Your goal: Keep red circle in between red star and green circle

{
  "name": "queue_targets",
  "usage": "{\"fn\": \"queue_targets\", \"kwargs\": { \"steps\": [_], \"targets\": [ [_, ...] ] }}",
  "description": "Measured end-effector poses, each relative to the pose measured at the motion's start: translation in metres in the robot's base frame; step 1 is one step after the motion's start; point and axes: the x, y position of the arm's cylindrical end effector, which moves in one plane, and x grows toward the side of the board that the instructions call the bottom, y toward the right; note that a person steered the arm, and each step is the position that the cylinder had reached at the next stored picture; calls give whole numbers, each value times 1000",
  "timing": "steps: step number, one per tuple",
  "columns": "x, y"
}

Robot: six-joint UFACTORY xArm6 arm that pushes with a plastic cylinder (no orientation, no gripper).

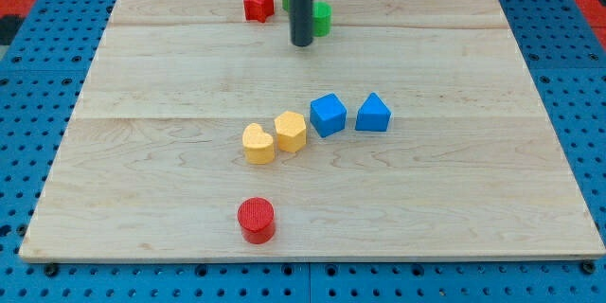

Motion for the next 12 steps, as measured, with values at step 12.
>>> {"fn": "queue_targets", "kwargs": {
  "steps": [12],
  "targets": [
    [292,-67]
  ]
}}
